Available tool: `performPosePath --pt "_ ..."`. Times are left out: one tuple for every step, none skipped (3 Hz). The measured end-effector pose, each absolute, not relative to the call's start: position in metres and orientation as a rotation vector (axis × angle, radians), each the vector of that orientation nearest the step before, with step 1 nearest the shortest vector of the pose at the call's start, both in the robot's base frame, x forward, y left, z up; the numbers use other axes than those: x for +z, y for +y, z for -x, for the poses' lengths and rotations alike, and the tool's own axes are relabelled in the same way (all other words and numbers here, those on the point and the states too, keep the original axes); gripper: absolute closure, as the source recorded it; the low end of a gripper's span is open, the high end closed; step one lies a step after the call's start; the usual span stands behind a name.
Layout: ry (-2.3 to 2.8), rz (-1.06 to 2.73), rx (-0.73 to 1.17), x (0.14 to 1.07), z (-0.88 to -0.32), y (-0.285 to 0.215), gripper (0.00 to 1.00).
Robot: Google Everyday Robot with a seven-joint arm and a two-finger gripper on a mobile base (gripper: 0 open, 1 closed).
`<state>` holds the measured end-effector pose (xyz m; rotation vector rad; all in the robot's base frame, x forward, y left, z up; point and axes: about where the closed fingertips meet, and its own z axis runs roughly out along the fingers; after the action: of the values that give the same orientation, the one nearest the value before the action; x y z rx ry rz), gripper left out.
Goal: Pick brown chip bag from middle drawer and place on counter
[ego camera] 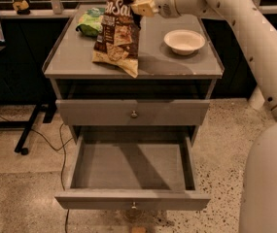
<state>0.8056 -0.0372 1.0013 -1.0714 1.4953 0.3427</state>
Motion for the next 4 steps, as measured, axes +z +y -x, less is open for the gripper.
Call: performPosePath --pt "1.537 1.091 0.368 0.9899 -0.8099 -0.0342 0.82" --pt "1.539 1.094 0.37 0.9894 -0.8095 -0.0341 0.59" --pt "1.539 1.094 0.37 0.9894 -0.8095 -0.0341 0.36" --pt "1.539 1.094 0.37 0.9894 -0.8095 -0.034 0.13"
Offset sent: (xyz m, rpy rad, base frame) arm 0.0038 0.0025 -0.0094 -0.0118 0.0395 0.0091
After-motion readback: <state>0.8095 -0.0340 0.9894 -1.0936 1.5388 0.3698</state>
